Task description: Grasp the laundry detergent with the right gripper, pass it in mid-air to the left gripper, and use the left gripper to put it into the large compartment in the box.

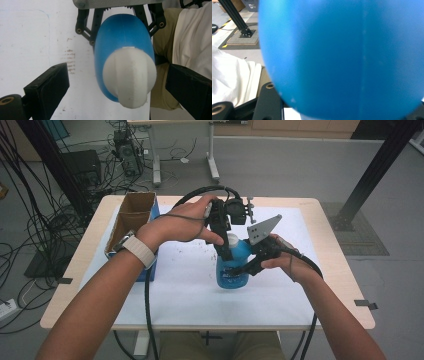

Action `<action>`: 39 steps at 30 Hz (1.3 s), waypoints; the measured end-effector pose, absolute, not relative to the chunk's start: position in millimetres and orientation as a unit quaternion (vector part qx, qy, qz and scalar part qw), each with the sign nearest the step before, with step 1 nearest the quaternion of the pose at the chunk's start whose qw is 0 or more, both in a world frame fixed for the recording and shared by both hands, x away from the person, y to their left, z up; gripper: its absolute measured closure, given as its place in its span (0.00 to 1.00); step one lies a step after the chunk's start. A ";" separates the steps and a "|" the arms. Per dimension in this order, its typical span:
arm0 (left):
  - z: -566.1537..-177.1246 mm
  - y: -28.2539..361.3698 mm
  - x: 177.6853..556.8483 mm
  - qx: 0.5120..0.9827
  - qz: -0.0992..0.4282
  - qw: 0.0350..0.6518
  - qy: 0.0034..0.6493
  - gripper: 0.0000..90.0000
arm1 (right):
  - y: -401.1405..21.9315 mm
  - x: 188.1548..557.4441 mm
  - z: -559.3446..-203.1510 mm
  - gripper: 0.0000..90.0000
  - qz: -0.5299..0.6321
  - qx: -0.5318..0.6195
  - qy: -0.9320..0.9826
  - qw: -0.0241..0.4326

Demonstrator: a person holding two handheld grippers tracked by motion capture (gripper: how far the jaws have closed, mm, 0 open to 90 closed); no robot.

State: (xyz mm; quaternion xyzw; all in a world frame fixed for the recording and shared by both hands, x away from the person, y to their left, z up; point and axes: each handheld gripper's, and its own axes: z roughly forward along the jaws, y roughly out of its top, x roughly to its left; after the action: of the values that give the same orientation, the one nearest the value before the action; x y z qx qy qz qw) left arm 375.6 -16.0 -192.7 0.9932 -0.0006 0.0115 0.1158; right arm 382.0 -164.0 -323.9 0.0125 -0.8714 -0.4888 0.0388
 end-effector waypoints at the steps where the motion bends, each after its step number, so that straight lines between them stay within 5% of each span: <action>1: -192.8 -16.0 375.7 0.993 0.011 0.115 0.000 0.06 | -163.9 382.1 -324.0 0.48 -0.489 0.013 -0.871 0.039; 39: -200.4 -25.9 373.1 0.995 0.008 0.097 -0.013 0.10 | -160.1 380.8 -310.7 0.48 -0.486 0.016 -0.873 0.037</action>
State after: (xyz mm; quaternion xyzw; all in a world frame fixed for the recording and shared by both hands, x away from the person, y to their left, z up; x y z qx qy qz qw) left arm 373.1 -25.9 -200.4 0.9951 -0.0135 0.0083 0.0972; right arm 380.8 -160.1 -310.7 0.0162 -0.8732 -0.4856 0.0373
